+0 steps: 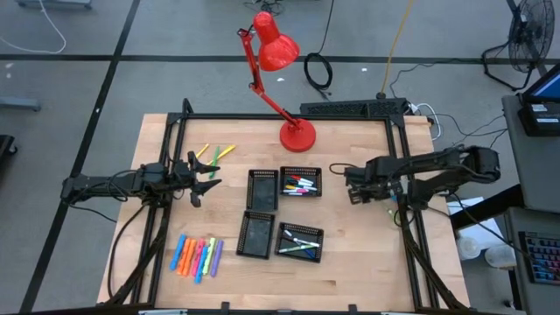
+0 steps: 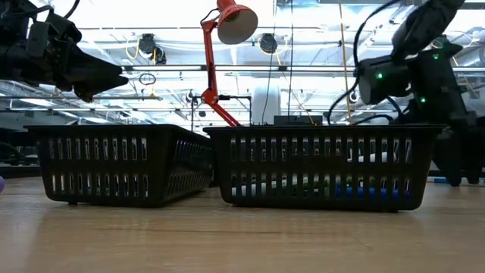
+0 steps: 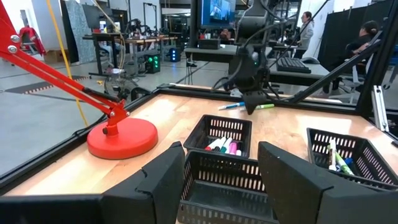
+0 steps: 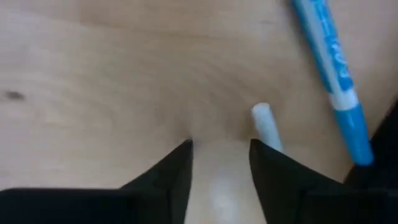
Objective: Pick & Place Markers
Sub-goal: Put the green marker pen into the bottom right black bin
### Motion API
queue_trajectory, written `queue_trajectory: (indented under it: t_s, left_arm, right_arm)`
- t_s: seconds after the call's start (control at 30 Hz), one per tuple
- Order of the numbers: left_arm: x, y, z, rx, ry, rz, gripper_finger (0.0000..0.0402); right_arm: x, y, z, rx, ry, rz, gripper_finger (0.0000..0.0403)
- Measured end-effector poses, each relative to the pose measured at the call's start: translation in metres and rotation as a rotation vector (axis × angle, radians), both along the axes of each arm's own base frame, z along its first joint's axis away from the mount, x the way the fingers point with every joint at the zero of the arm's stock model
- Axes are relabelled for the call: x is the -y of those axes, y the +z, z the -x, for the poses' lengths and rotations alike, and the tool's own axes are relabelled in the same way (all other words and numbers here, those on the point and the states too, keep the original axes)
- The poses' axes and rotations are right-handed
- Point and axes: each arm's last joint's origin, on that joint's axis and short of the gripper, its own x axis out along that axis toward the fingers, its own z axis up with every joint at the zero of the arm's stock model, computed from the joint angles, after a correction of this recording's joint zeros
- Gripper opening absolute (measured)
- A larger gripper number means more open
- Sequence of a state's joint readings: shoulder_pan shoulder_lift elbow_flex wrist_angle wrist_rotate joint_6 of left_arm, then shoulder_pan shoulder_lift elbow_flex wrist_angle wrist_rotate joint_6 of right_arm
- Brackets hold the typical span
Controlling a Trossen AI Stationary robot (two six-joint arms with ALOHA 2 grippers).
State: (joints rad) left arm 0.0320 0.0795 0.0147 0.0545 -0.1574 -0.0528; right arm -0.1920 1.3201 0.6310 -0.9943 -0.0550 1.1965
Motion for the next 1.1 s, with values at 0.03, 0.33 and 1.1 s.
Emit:
queue_trajectory:
  t_s: [0.03,0.33,1.1]
  left_arm:
    - [0.0,0.0,0.0,0.0,0.0,0.0,0.0209]
    - [0.0,0.0,0.0,0.0,0.0,0.0,0.0209]
    - [0.0,0.0,0.0,0.001,0.0,0.0,0.0209]
  right_arm:
    - [0.002,-0.002,0.003,-0.015,-0.025,-0.002,0.0159]
    - [0.006,-0.013,0.016,-0.034,-0.052,-0.08,0.0182]
    - [0.016,-0.01,0.008,0.115,-0.042,-0.118,0.0128]
